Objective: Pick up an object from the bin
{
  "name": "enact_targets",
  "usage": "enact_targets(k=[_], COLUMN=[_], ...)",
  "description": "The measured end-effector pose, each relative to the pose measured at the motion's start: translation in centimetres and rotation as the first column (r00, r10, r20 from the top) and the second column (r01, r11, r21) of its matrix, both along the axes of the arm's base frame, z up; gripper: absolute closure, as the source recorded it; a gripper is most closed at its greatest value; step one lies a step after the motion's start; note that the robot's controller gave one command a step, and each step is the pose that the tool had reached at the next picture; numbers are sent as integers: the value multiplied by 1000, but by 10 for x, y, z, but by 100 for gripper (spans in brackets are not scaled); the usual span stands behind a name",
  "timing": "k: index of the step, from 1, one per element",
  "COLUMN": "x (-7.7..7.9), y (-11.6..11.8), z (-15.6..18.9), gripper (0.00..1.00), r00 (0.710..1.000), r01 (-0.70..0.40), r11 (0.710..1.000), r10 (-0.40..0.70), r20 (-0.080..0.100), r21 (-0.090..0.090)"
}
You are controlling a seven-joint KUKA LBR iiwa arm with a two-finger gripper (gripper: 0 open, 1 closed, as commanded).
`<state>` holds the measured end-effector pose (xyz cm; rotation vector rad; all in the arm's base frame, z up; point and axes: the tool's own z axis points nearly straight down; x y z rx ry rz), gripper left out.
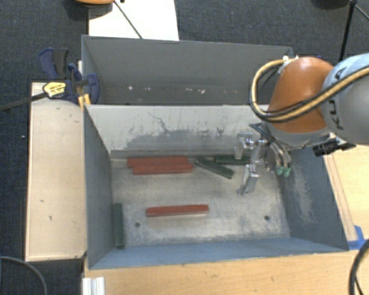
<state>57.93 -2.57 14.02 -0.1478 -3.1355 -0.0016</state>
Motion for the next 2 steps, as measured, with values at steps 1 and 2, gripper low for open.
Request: enact_targets(k=[1,2], x=[11,7], y=[46,5], z=[-20,-71], gripper=[0,0], r00=[993,965], r01=[114,262], r11=[993,965], r10=[-114,-262], r20=[4,3], r21=[0,-1])
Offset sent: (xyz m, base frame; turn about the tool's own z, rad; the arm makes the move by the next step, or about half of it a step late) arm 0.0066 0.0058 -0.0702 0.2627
